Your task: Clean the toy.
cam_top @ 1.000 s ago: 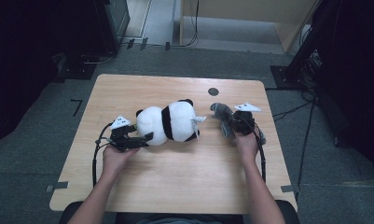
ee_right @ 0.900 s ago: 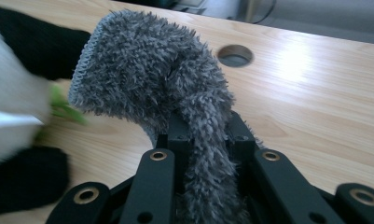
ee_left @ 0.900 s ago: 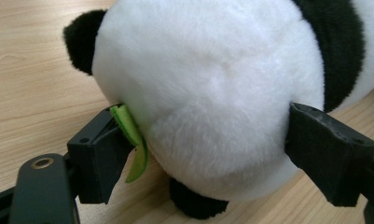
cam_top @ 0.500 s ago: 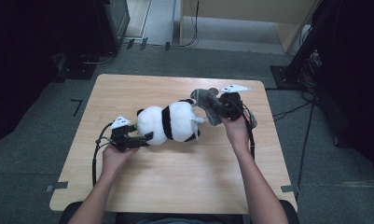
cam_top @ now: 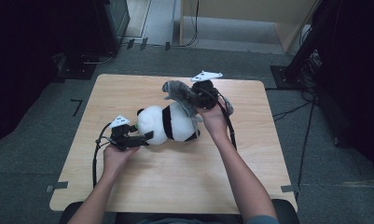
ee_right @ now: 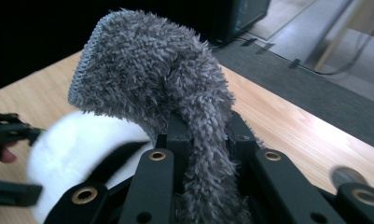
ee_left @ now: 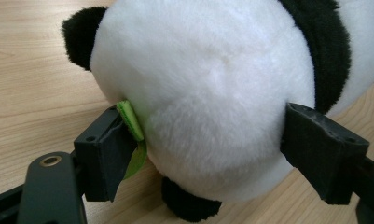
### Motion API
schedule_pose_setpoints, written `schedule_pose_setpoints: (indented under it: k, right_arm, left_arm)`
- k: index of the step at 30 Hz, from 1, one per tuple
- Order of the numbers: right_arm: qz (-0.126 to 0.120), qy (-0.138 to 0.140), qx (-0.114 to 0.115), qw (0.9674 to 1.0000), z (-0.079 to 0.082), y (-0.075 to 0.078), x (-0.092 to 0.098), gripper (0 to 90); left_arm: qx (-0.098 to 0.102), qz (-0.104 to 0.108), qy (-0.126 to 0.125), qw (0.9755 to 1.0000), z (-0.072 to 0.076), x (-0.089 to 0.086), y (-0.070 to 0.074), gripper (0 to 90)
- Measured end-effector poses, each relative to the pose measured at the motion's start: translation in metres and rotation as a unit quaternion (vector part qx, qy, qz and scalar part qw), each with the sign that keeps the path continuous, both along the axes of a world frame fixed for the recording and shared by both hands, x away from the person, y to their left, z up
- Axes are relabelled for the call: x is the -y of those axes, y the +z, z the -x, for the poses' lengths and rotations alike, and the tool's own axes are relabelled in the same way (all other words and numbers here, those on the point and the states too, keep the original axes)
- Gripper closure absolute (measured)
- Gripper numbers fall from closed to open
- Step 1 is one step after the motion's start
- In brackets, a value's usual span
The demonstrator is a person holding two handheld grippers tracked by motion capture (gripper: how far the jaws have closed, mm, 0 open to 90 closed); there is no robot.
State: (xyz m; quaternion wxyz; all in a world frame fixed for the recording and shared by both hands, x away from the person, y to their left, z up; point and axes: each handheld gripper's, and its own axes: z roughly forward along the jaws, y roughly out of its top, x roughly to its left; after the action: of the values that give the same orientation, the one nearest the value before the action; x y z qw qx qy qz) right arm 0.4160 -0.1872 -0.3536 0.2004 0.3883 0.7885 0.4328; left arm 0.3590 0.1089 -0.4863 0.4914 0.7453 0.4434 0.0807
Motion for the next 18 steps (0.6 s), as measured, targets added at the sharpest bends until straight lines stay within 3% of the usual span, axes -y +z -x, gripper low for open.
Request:
schedule_pose_setpoints:
  k: [5, 12, 15, 18]
  right_arm:
    - [0.012, 0.026, -0.007, 0.9996, -0.009, -0.002, -0.033, 76.7]
    - [0.019, 0.054, -0.021, 0.9981, -0.013, -0.010, -0.063, 76.3]
    - [0.021, 0.080, -0.038, 0.9958, -0.015, -0.018, -0.080, 75.5]
    - [0.033, 0.089, -0.046, 0.9944, -0.017, -0.025, -0.087, 74.9]
  left_arm:
    - [0.005, -0.004, -0.002, 1.0000, 0.001, 0.001, 0.001, 21.9]
    - [0.009, -0.007, -0.001, 0.9999, 0.002, 0.002, 0.001, 23.7]
    - [0.008, -0.009, -0.002, 0.9999, 0.002, 0.002, 0.002, 25.8]
    - [0.001, -0.013, -0.001, 0.9999, 0.003, 0.002, 0.003, 29.1]
